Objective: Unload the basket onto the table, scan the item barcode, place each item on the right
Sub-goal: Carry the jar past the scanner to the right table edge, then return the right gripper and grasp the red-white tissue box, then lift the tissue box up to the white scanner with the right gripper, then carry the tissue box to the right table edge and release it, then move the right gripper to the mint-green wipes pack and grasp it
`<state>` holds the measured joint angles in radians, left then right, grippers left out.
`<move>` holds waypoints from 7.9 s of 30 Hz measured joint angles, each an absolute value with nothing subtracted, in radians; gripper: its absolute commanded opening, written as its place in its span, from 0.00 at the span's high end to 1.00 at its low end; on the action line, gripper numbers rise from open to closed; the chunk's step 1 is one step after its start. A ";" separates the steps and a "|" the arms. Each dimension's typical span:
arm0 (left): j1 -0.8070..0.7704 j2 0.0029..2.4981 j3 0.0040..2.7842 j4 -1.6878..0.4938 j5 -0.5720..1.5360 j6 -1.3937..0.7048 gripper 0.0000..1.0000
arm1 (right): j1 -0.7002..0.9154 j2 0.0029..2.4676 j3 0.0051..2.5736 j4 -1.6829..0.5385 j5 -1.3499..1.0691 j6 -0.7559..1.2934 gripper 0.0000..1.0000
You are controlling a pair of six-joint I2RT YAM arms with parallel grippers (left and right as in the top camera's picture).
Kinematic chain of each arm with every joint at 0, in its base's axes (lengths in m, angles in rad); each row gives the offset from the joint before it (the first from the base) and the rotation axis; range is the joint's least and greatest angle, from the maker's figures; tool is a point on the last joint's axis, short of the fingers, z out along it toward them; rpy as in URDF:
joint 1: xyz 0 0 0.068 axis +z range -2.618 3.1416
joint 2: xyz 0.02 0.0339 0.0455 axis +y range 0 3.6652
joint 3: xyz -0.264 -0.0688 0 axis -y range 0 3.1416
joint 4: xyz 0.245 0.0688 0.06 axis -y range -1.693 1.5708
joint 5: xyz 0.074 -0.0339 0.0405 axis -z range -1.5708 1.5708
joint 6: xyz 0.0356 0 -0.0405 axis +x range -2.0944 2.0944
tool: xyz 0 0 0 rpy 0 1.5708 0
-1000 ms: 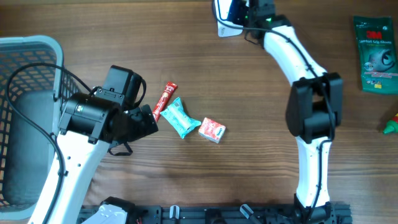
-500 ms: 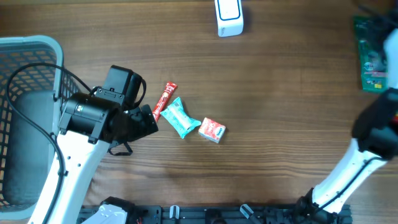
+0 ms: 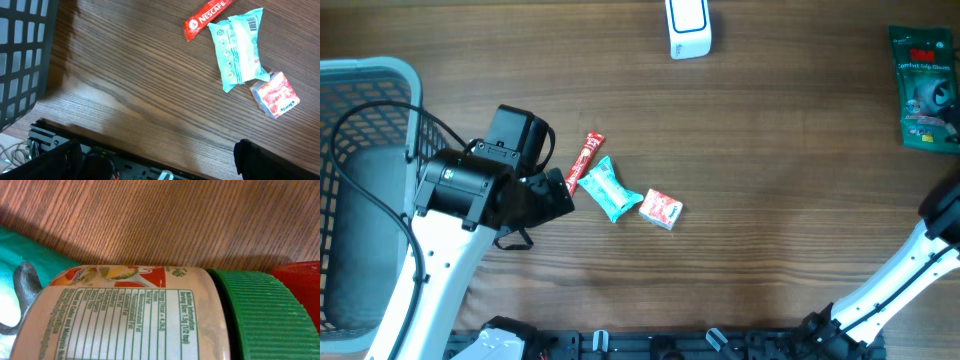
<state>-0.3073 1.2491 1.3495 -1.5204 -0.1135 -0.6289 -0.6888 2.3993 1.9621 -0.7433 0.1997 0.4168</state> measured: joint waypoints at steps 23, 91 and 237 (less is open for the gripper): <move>-0.307 1.249 1.349 -1.520 -0.113 -0.629 0.00 | -0.458 1.669 2.010 -1.229 -0.214 0.523 0.01; -0.307 1.249 1.348 -1.518 -0.113 -0.629 0.00 | 0.579 1.364 0.775 -0.329 -0.253 0.891 0.95; -0.307 1.249 1.348 -1.518 -0.113 -0.629 0.00 | -0.409 1.839 1.790 -1.087 -0.066 0.636 0.00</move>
<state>-0.3073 1.2488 1.3476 -1.5185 -0.1131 -0.6289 -0.4088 1.8393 1.7897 -1.0874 -0.0658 0.6365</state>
